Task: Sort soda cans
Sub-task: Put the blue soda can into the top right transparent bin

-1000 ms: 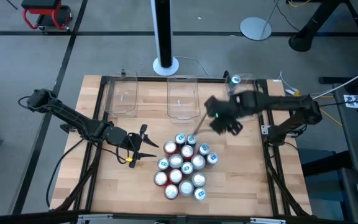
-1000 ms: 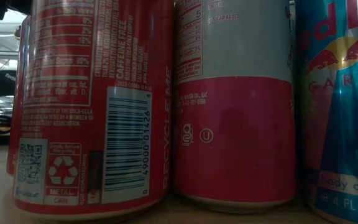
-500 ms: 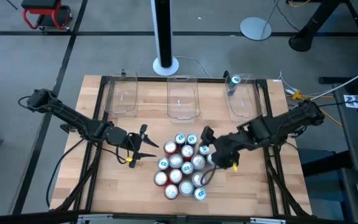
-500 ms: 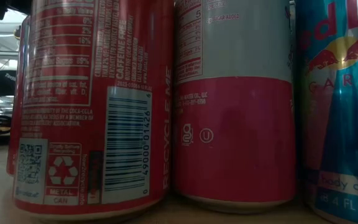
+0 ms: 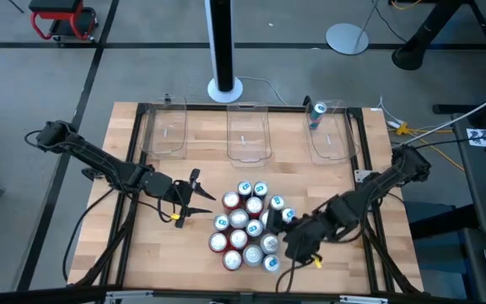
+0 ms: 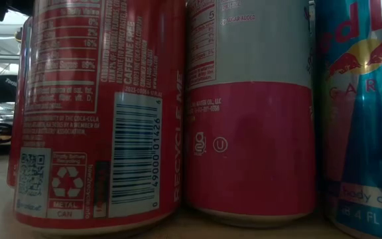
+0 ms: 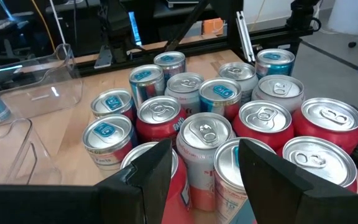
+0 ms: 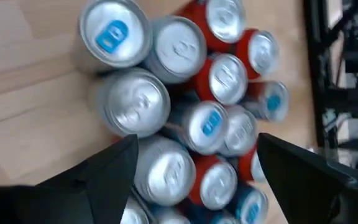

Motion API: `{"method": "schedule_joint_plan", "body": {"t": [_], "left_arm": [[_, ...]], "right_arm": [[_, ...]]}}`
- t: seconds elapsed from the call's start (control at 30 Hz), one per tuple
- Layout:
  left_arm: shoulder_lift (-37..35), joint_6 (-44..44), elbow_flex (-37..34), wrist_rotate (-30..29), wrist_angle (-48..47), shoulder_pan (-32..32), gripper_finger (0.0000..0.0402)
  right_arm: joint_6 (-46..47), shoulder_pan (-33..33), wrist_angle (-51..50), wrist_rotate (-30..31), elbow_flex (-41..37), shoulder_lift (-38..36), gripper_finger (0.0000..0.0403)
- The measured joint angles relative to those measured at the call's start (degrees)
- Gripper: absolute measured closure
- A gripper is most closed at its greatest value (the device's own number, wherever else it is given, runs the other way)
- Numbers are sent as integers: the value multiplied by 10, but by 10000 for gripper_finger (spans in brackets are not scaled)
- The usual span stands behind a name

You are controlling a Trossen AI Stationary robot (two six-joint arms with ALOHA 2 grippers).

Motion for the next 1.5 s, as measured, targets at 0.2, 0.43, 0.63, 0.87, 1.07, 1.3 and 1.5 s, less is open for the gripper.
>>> {"method": "schedule_joint_plan", "body": {"t": [0.2,0.43,0.63,0.87,1.07,1.3,1.5], "left_arm": [[0,-3,0,0,-2,0,227],[0,-8,0,0,-2,0,227],[0,-11,0,0,-1,0,227],[0,-13,0,0,-2,0,227],[0,-13,0,0,-1,0,227],[0,-11,0,0,-2,0,227],[0,-11,0,0,-2,0,227]], "right_arm": [[-2,23,16,-9,0,49,75],[36,48,22,-23,0,61,75],[62,63,58,-34,0,67,75],[63,61,87,-58,0,99,75],[61,60,89,-53,0,108,75],[59,60,99,-47,1,117,75],[56,57,94,-48,1,128,75]]}}
